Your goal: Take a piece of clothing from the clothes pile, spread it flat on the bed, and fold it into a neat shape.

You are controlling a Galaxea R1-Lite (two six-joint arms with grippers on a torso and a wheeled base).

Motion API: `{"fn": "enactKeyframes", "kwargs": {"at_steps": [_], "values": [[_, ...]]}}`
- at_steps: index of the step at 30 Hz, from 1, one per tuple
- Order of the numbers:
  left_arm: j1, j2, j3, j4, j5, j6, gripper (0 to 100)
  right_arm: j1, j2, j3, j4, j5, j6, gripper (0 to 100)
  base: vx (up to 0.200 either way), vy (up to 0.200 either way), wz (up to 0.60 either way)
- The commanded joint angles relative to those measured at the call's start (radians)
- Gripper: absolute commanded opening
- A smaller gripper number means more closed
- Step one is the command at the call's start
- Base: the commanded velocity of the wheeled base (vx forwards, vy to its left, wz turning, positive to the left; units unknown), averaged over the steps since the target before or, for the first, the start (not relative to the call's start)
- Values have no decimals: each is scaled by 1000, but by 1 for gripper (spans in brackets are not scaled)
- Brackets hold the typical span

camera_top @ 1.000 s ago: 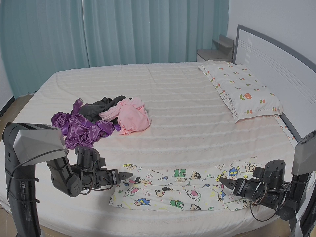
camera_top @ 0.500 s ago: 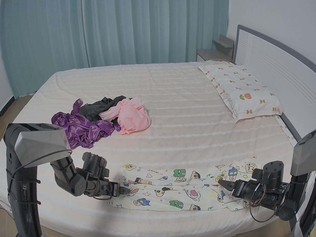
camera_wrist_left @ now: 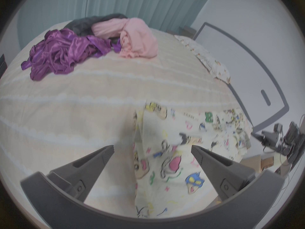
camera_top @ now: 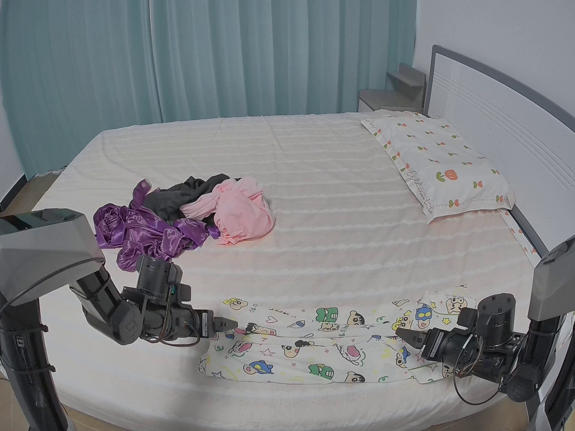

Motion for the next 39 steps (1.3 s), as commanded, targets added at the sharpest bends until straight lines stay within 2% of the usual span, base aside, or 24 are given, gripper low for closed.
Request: {"fn": "enactKeyframes", "kwargs": {"at_steps": [1,5,9,13,15,18,21,29,34,39], "values": [[-17,64,-117,1,53,-54,100,0,1,18,-1,1,0,100,0,0,0],[-42,155,-174,1,117,-67,100,0,1,18,-1,1,0,100,0,0,0],[-56,189,-172,15,119,-54,100,-2,3,18,-1,1,0,100,0,0,0],[-54,184,-149,69,119,1,100,-2,3,18,-1,1,0,100,0,0,0],[-43,175,-135,121,122,47,100,-3,3,18,-1,1,0,100,0,0,0],[-20,170,-149,162,159,55,100,-3,3,18,-1,1,0,100,0,0,0],[0,170,-151,167,182,58,100,-2,3,18,-1,1,0,100,0,0,0],[24,112,-111,179,183,62,100,-2,0,18,-1,-1,0,100,0,0,0],[70,55,-104,274,183,94,100,0,-3,18,-1,-1,0,100,0,0,0],[161,24,-104,337,182,168,100,1,-5,18,-1,-5,0,100,0,0,0]]}}
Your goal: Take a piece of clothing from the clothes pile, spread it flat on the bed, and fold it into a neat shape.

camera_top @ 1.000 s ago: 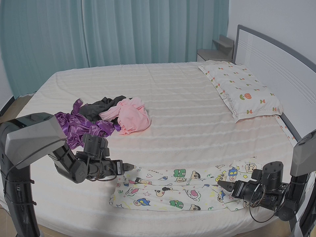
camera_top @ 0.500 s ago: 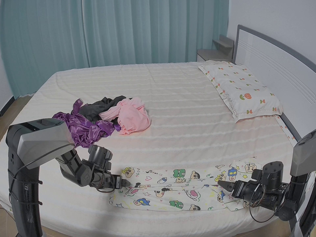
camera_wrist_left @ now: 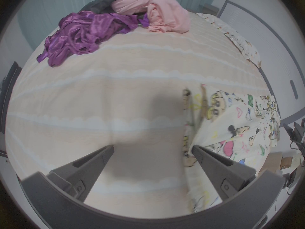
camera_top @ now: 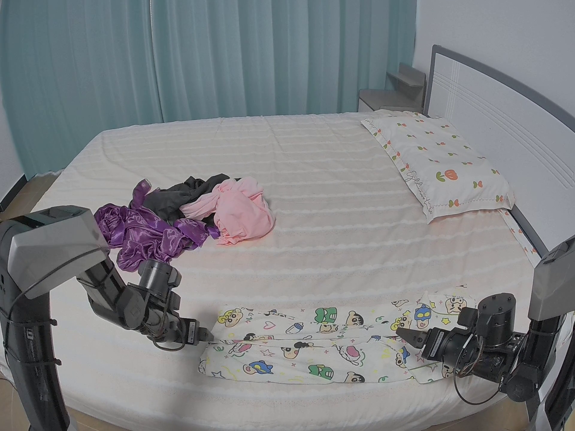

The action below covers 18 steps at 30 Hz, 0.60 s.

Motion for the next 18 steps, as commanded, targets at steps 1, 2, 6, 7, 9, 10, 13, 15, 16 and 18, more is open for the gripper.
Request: {"fn": "enactKeyframes", "kwargs": {"at_steps": [1,2,6,7,9,10,13,15,16,18], "values": [[68,-55,0,19,-6,24,100,2,-2,18,0,-9,0,100,0,0,0],[69,-59,-3,19,-9,20,100,4,-4,18,0,-10,0,100,0,0,0],[71,-95,-7,19,-55,9,100,4,-2,18,0,-15,0,100,0,0,0],[69,-105,-9,18,-71,4,100,4,-2,18,0,-15,0,100,0,0,0],[63,-127,-12,18,-121,-16,100,4,-2,18,0,-15,0,100,0,0,0],[57,-136,-15,18,-151,-37,100,4,-2,18,0,-15,0,100,0,0,0],[16,-138,-35,15,-200,-118,100,4,-2,18,0,-15,0,100,0,0,0],[-10,-130,-50,9,-203,-157,100,4,-2,18,0,-15,0,100,0,0,0],[-33,-109,-64,4,-201,-169,100,4,-2,18,0,-15,0,100,0,0,0],[-60,-63,-72,-30,-198,-180,100,4,-2,18,0,-15,0,100,0,0,0]]}}
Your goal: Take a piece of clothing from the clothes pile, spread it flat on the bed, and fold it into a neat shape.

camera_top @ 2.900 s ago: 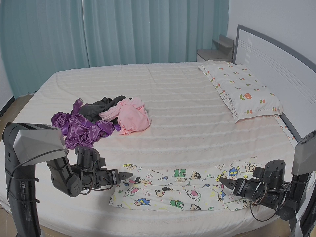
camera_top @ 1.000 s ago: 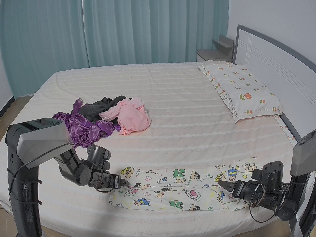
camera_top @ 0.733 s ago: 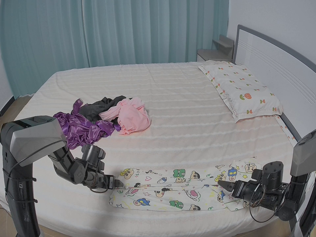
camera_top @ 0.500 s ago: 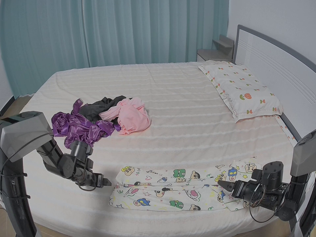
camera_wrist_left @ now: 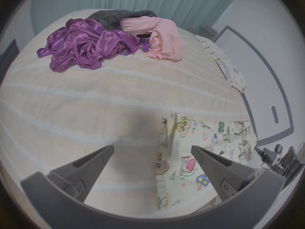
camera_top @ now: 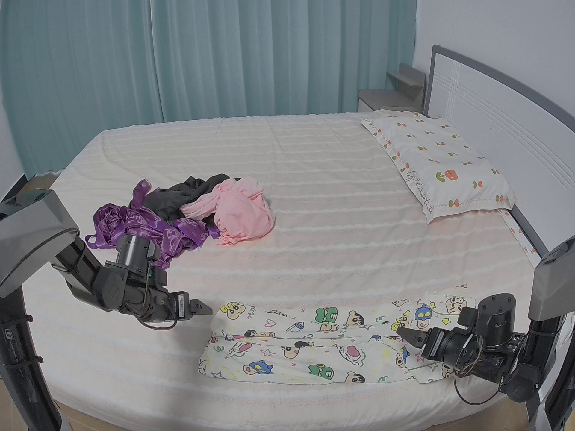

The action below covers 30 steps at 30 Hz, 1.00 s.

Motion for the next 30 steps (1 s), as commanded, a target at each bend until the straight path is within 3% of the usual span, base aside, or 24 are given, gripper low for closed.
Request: {"fn": "enactKeyframes", "kwargs": {"at_steps": [1,10,19,30], "values": [[-67,56,-33,-37,-2,-27,100,0,-1,18,0,0,0,100,0,0,0],[-135,237,-29,-228,52,-23,100,0,-1,18,0,-3,0,100,0,0,0],[-153,235,-18,-233,62,-19,100,0,1,18,-2,-3,-1,100,0,0,0],[-193,246,-27,-225,87,48,100,0,4,18,-3,-3,-1,100,0,0,0]]}}
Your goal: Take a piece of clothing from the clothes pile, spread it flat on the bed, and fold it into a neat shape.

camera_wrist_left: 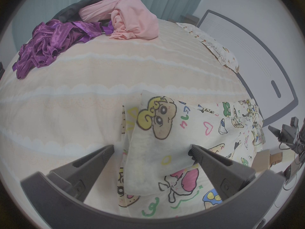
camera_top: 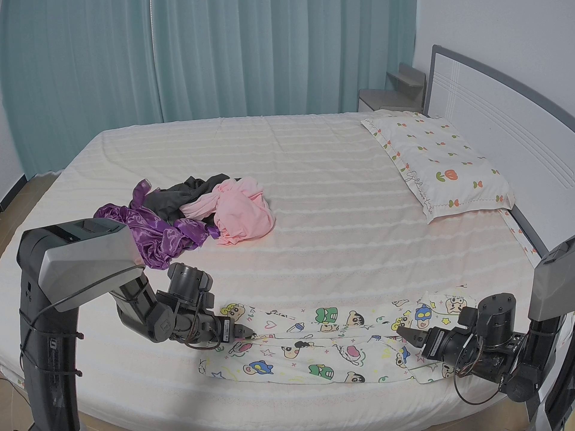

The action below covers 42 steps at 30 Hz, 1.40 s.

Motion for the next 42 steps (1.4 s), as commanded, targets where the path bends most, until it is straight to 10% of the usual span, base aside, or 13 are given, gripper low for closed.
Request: {"fn": "enactKeyframes", "kwargs": {"at_steps": [1,26,27,42], "values": [[-24,9,-5,3,11,3,100,0,4,18,-1,0,0,100,0,0,0],[-80,-6,-28,124,78,26,100,-1,7,18,-5,2,0,100,0,0,0],[-80,-6,-28,124,78,26,0,-1,7,18,-5,2,0,100,0,0,0],[-69,-36,-22,125,100,-3,0,-3,5,18,-5,0,0,100,0,0,0]]}}
